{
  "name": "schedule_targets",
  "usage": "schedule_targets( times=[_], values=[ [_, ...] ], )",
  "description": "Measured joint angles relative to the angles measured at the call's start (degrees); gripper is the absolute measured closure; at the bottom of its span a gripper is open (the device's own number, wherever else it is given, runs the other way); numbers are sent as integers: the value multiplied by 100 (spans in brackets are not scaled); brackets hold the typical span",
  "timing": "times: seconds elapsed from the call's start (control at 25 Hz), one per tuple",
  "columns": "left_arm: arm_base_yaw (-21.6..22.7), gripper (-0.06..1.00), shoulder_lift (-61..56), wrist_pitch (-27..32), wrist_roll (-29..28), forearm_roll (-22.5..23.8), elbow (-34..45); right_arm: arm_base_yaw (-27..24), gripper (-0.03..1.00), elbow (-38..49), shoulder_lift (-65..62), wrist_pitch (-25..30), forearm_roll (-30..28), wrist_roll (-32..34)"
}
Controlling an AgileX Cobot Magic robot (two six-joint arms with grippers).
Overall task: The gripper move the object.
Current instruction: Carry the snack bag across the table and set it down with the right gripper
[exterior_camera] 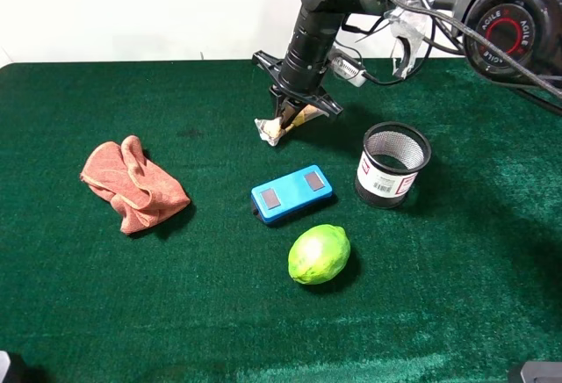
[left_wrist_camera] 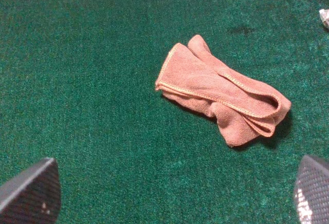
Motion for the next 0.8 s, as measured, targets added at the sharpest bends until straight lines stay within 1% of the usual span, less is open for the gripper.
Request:
schedule_targets(
  times=[0.28,0.44,0.8],
  values=[
    [0,3,0,0,0,0,0,0,91,0,-49,28,0,0],
    [0,3,0,0,0,0,0,0,91,0,-111,131,-11,0],
    [0,3,0,0,0,0,0,0,91,0,-435,241,-34,-283]
  ],
)
